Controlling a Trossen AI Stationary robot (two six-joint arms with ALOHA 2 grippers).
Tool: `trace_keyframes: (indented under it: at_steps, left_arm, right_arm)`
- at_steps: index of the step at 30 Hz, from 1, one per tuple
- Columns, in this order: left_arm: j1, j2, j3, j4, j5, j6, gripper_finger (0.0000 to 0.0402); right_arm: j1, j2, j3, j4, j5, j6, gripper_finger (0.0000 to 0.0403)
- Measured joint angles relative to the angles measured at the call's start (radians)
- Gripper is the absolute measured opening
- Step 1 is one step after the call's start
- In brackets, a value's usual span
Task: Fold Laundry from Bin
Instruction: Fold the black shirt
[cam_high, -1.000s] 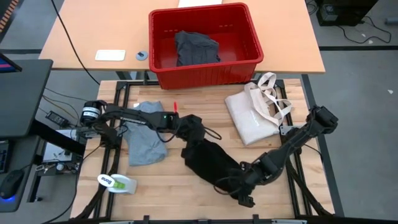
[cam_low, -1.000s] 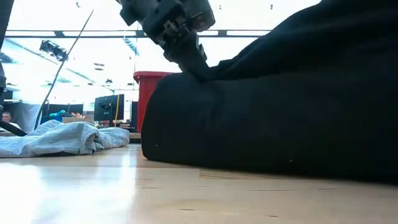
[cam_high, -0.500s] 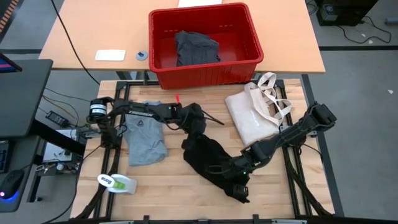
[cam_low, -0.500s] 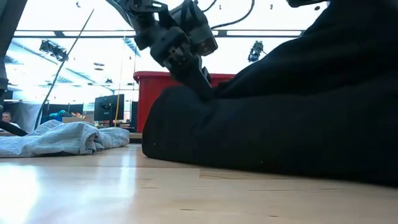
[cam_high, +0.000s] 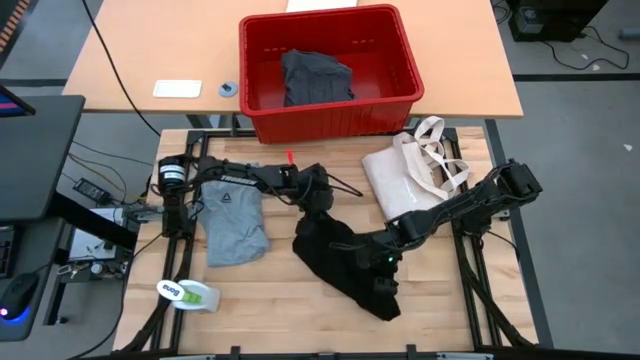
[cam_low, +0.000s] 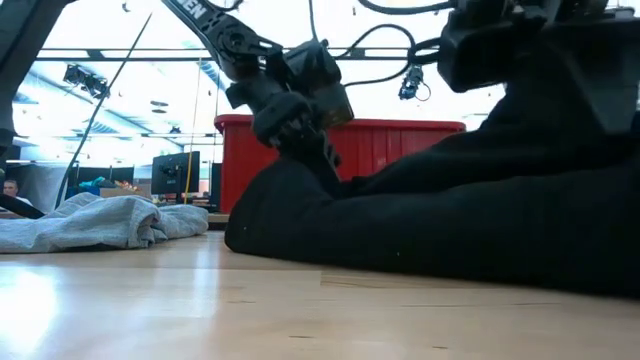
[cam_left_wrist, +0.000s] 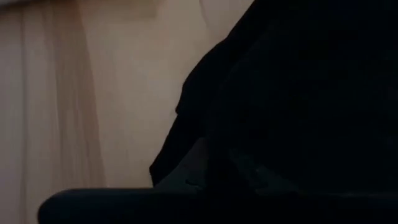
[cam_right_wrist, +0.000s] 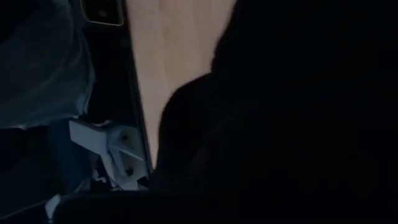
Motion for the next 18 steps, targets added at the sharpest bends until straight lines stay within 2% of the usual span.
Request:
trace_keyframes:
  at_steps: [8, 14, 18]
  left_arm:
    - [0.028, 0.02, -0.001, -0.003, -0.003, 0.0, 0.0032]
    - [0.028, 0.02, -0.001, -0.042, -0.006, -0.004, 0.0032]
    - [0.027, 0.02, -0.001, -0.133, -0.072, -0.007, 0.0032]
  right_arm:
    - [-0.06, -0.077, -0.094, 0.078, -0.006, -0.043, 0.0015]
    - [-0.129, -0.102, -0.194, 0.201, -0.027, -0.043, 0.0015]
    - [-0.169, -0.102, -0.236, 0.19, -0.019, -0.018, 0.0014]
